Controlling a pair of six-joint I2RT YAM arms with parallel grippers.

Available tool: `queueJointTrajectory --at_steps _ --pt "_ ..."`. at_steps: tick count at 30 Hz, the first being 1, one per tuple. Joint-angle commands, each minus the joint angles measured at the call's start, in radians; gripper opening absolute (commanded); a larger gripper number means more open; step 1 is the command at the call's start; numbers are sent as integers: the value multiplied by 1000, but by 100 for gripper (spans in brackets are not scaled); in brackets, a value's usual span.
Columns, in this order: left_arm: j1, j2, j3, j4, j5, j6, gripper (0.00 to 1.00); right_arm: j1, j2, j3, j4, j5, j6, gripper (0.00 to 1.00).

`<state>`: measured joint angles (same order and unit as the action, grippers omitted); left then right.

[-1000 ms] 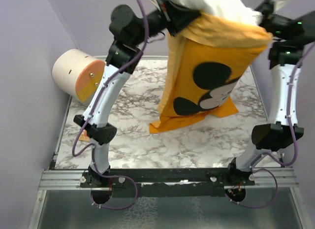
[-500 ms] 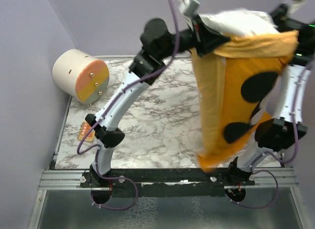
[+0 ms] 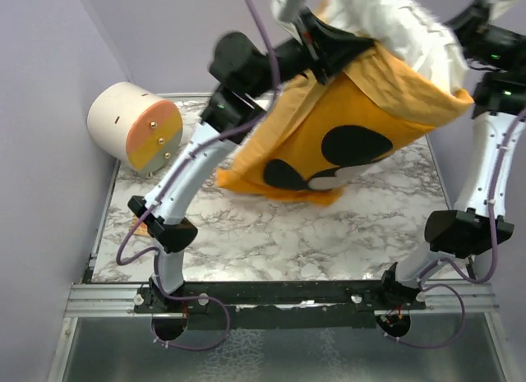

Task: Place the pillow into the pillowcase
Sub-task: Stuff the pillow into the pillowcase.

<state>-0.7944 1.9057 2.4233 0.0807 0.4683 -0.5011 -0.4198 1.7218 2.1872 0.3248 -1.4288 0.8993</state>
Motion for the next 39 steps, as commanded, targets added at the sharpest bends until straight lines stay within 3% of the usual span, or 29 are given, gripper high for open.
queueJointTrajectory --at_steps 1,3,5,7,9,12,14,15,17,22,25,27,36,39 --pt "323 38 222 102 -87 -140 0 412 -229 44 -283 70 -359 0" --pt "338 159 385 95 -29 -237 0 376 -220 85 -246 106 -354 0" --pt "239 159 376 102 75 -254 0 165 -117 174 -142 136 -214 0" --pt "61 71 247 37 118 -79 0 -18 8 215 91 139 30 0" --pt "-30 -55 19 72 74 45 0 -55 29 136 229 123 124 0" --pt "117 -95 -79 109 -5 11 0 49 -89 -69 351 36 120 0" --pt "265 -10 -12 177 36 -168 0 90 -195 -134 127 62 -116 0" --pt "300 55 86 155 59 -231 0 91 -201 -116 19 80 -204 0" --pt "315 176 277 142 84 -288 0 74 -151 -55 -22 87 -205 0" --pt "314 226 227 296 36 -379 0 -1 55 210 -134 222 -195 0" --pt "308 322 358 341 -3 -439 0 -66 81 222 -44 293 -134 0" --pt "301 344 365 387 -18 -462 0 -94 71 198 68 282 -62 0" --pt "291 224 213 476 107 -435 0 -125 29 255 463 197 287 0" --pt "324 99 -2 528 175 -439 0 -115 -18 149 768 147 498 0"
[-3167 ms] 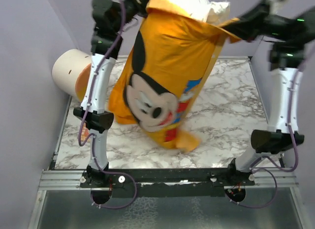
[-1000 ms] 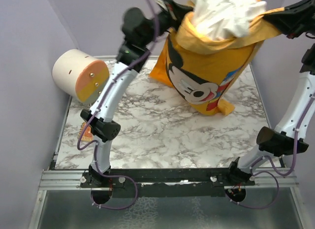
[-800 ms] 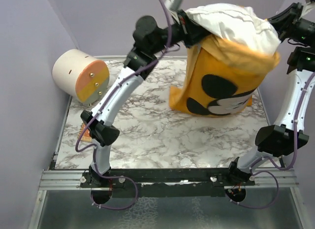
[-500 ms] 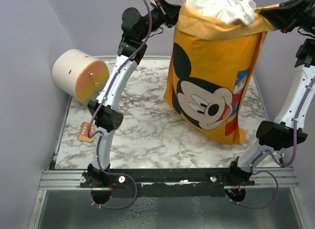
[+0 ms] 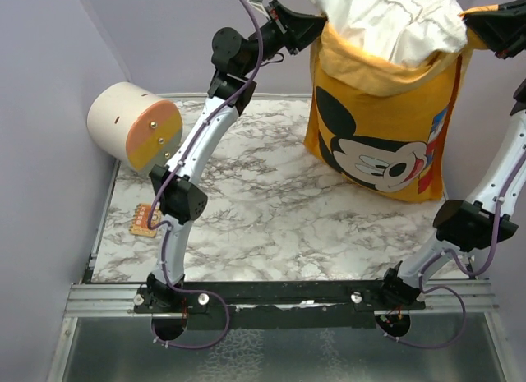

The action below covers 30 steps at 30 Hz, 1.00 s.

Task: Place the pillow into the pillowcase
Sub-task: Stuff the pillow into the pillowcase.

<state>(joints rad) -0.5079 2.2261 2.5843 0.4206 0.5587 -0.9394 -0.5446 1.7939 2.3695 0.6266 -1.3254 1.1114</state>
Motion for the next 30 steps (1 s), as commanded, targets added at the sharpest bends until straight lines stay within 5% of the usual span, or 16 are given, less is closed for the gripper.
queueJointTrajectory --at_steps 1,4,6,7,9,10,14,16,21,22,24,27,30 --pt "51 -273 -287 231 109 -9 0 22 -118 -108 641 15 408 0" --pt "88 -456 -664 282 144 38 0 102 -255 -413 1117 -92 730 0" --pt "113 -571 -879 247 151 103 0 209 -401 -728 1145 -226 666 0" --pt "122 -620 -973 222 158 132 0 282 -486 -891 1066 -280 466 0" --pt "142 -691 -1124 140 163 196 0 376 -625 -1128 538 -364 -33 0" --pt "148 -717 -1181 87 162 239 0 401 -653 -1190 344 -395 -157 0" --pt "178 -761 -1317 -219 102 414 0 462 -687 -1430 393 -408 -140 10" --pt "211 -749 -1337 -356 59 458 0 520 -701 -1507 261 -417 -255 20" --pt "303 -672 -1341 -456 13 502 0 599 -709 -1520 -307 -380 -725 53" --pt "307 -650 -1335 -458 14 501 0 618 -707 -1483 -485 -345 -907 61" --pt "309 -598 -1309 -466 46 498 0 711 -665 -1330 -1128 -93 -1385 74" --pt "309 -537 -1249 -529 90 494 10 778 -603 -1241 -1289 32 -1544 77" --pt "316 -567 -1257 -579 -12 524 38 778 -619 -1191 -1297 129 -1572 77"
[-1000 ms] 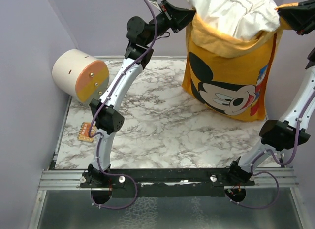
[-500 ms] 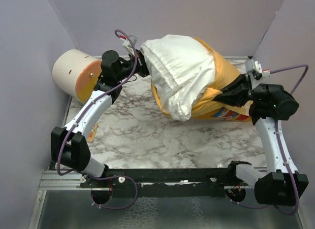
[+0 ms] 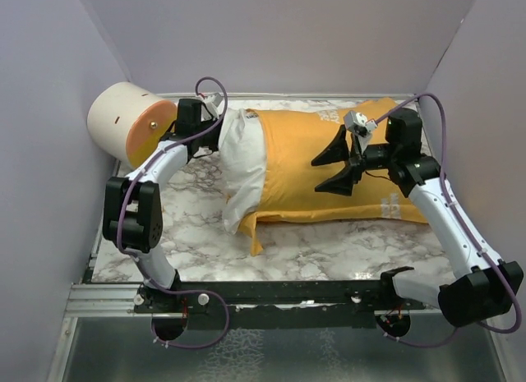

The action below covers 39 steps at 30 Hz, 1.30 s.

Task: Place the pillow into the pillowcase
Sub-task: Stuff the pillow into the pillowcase.

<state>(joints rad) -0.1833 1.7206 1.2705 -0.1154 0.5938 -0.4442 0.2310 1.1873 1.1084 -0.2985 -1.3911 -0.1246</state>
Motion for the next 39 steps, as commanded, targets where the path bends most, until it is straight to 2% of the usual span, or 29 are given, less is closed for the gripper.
queueJointTrajectory --at_steps 1,5,10,13,16,17,18,20,22,25,29,33,39 --pt "-1 -98 24 -48 -103 41 47 2 -20 90 -358 230 -329 78" --pt "57 -282 -103 -71 -326 90 73 43 15 174 -323 363 -285 78" --pt "132 -571 -294 -74 -487 63 89 221 121 308 -338 581 -283 77" --pt "143 -715 -378 -68 -466 27 89 270 174 376 -319 629 -245 77" --pt "144 -819 -433 -47 -337 -27 87 287 225 425 -315 624 -227 78" --pt "145 -844 -458 -19 -274 -57 87 296 234 427 -301 625 -223 83" --pt "145 -864 -491 29 -205 -113 87 305 238 421 -271 637 -194 98" --pt "143 -872 -585 211 -46 -260 86 318 249 423 -212 691 -116 99" --pt "142 -848 -655 369 36 -373 84 322 259 431 -148 736 -20 99" --pt "129 -823 -691 415 33 -403 84 342 281 463 -97 746 35 99" --pt "85 -805 -722 494 9 -428 90 467 383 596 -190 1000 1 100" --pt "37 -767 -749 535 -21 -430 92 539 493 711 -290 1169 -4 88" --pt "-1 -703 -781 582 -69 -432 92 598 553 716 -294 1461 -55 78"
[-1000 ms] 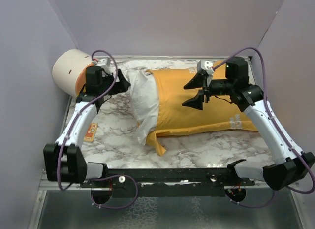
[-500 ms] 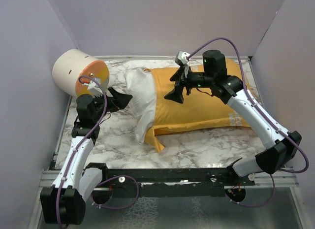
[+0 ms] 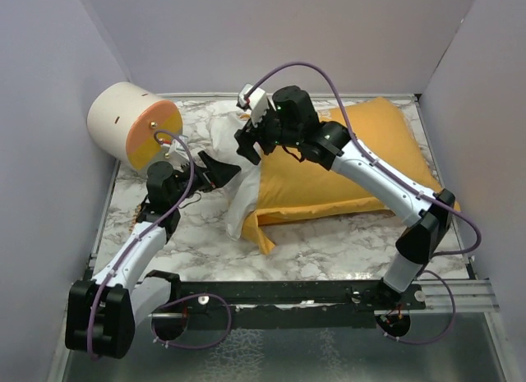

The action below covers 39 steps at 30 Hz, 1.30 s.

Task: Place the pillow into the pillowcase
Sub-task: Stuff the pillow into the pillowcase.

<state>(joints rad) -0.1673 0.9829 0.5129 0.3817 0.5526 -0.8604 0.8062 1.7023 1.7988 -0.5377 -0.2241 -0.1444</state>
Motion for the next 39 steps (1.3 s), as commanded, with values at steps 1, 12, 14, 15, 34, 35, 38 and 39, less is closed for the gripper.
queueJointTrajectory --at_steps 1,12,14,15,34,35,38,39 --pt "-21 45 -29 100 -32 -20 92 24 45 23 -56 327 -44 77" --pt "-145 195 -25 220 -56 -45 77 28 -17 -63 -51 432 -95 67" --pt "-172 220 -17 237 -59 -49 74 28 -46 -88 -44 437 -105 67" --pt "-184 228 -12 242 -60 -51 73 28 -58 -101 -40 436 -108 68" --pt "-253 -78 -74 2 -221 5 87 -215 -303 -224 -50 -511 -121 61" --pt "-253 -94 -64 -25 -222 18 88 -243 -320 -241 -42 -562 -120 62" --pt "-253 -131 -36 -96 -214 34 88 -320 -396 -322 16 -633 -103 67" --pt "-253 -144 -27 -115 -210 36 88 -340 -428 -359 42 -654 -102 71"
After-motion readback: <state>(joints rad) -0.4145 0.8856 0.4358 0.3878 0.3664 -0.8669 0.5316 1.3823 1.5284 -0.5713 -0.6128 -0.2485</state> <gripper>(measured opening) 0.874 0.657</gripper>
